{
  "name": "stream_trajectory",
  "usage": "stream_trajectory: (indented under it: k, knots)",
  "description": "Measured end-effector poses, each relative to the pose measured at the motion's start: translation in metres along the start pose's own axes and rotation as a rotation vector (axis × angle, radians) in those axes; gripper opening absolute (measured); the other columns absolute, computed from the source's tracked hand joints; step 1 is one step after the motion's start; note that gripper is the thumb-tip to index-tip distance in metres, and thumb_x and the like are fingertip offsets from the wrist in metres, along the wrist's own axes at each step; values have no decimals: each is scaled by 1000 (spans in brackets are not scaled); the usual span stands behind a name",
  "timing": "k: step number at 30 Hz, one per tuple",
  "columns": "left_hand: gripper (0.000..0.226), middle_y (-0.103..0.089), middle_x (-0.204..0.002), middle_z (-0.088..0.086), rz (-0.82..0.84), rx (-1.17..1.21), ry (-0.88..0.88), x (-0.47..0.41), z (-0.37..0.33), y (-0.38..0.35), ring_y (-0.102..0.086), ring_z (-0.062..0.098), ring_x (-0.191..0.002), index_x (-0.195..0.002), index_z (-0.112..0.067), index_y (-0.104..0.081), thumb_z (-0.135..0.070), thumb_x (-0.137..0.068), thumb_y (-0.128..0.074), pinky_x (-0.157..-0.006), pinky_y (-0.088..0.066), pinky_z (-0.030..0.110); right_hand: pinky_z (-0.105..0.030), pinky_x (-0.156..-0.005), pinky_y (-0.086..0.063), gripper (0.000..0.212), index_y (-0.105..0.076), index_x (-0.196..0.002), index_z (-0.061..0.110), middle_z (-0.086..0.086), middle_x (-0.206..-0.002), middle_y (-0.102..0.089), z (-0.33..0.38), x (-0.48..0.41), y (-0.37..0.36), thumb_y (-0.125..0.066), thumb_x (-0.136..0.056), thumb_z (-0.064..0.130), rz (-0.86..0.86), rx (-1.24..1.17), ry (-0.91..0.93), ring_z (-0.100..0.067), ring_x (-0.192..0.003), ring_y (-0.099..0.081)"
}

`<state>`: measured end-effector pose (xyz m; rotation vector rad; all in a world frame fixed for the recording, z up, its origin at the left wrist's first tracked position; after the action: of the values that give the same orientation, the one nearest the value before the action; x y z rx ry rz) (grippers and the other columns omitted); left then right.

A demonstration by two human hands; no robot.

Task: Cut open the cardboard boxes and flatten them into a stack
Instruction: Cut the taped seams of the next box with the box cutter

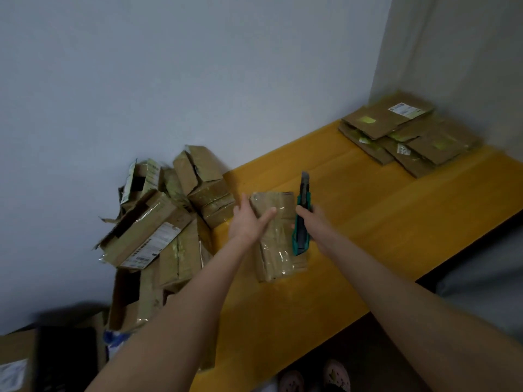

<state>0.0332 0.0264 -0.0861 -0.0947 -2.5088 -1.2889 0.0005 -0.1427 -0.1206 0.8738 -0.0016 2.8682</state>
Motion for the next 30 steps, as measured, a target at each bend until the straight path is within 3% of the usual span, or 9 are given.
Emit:
stream_trajectory:
  k: [3, 6, 10, 13, 17, 21, 24, 27, 30]
  knots:
    - [77, -44, -146, 9, -69, 48, -46, -2, 7, 13, -47, 27, -129, -149, -17, -28, -43, -87, -66, -104, -43, 42, -44, -96, -46, 36, -37, -131, 10, -12, -124, -51, 10, -4, -11, -43, -102, 30, 68, 120, 23, -30, -114, -54]
    - [68, -45, -138, 7, -121, 113, -17, -4, 15, 20, -51, 25, -121, -139, -17, -41, -32, -82, -74, -100, -45, 36, -44, -95, -45, 37, -38, -131, 8, -13, -122, -50, 13, -6, -18, -43, -102, 29, 75, 169, 40, -31, -113, -53]
    - [71, -55, -129, 4, -126, 192, 2, -5, 18, 15, -56, 22, -115, -127, -17, -44, -35, -71, -83, -94, -50, 39, -41, -90, -45, 33, -44, -126, 7, -11, -111, -54, 14, -9, -15, -45, -101, 29, 65, 184, 65, -28, -106, -57]
    - [78, -52, -135, 1, -149, 112, 0, -4, 11, 13, -55, 23, -119, -136, -21, -40, -43, -73, -80, -94, -49, 40, -37, -84, -48, 23, -50, -111, 10, -7, -104, -56, 18, -10, -6, -50, -99, 29, 10, 227, 123, -26, -99, -56]
    - [77, -46, -135, 1, -132, -41, 8, 0, 2, 8, -53, 24, -118, -139, -24, -38, -54, -77, -72, -82, -45, 36, -40, -78, -53, 25, -52, -99, 15, 2, -86, -56, 26, -4, 13, -54, -95, 40, -113, 325, 189, -22, -86, -58]
    - [75, -46, -136, 3, -131, -46, 22, 4, -4, 6, -55, 26, -116, -139, -22, -37, -52, -79, -71, -81, -48, 36, -34, -66, -51, 30, -58, -116, 14, -1, -88, -63, 27, 10, 17, -58, -91, 29, -71, 330, 164, -17, -75, -60]
    - [73, -47, -135, 4, -131, -55, 7, 7, -10, 5, -55, 25, -115, -140, -21, -35, -49, -82, -69, -77, -46, 34, -30, -54, -50, 38, -56, -126, 22, 7, -84, -60, 43, 30, 18, -55, -89, 26, -85, 629, 324, -15, -68, -60]
    - [72, -45, -137, 6, -119, -50, 14, 9, -12, 3, -54, 27, -117, -142, -20, -33, -46, -85, -67, -82, -48, 36, -21, -44, -36, 45, -50, -134, 28, 8, -85, -59, 55, 53, 24, -55, -89, 30, -180, 894, 484, -13, -64, -56]
    - [67, -45, -137, 8, -101, -32, 28, 9, -11, -1, -54, 28, -118, -141, -19, -34, -41, -87, -66, -89, -49, 38, -22, -46, -43, 45, -47, -136, 31, 8, -86, -61, 58, 72, 16, -52, -91, 35, -191, 1106, 587, -14, -68, -58]
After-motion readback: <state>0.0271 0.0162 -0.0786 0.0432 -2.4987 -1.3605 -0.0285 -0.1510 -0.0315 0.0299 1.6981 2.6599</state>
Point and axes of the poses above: each hand's wrist, its own x-axis away from the middle knuckle, its own y-axis out of the back of the hand, z = x × y, the point moved 9 cm from there along -x, towards the middle knuckle
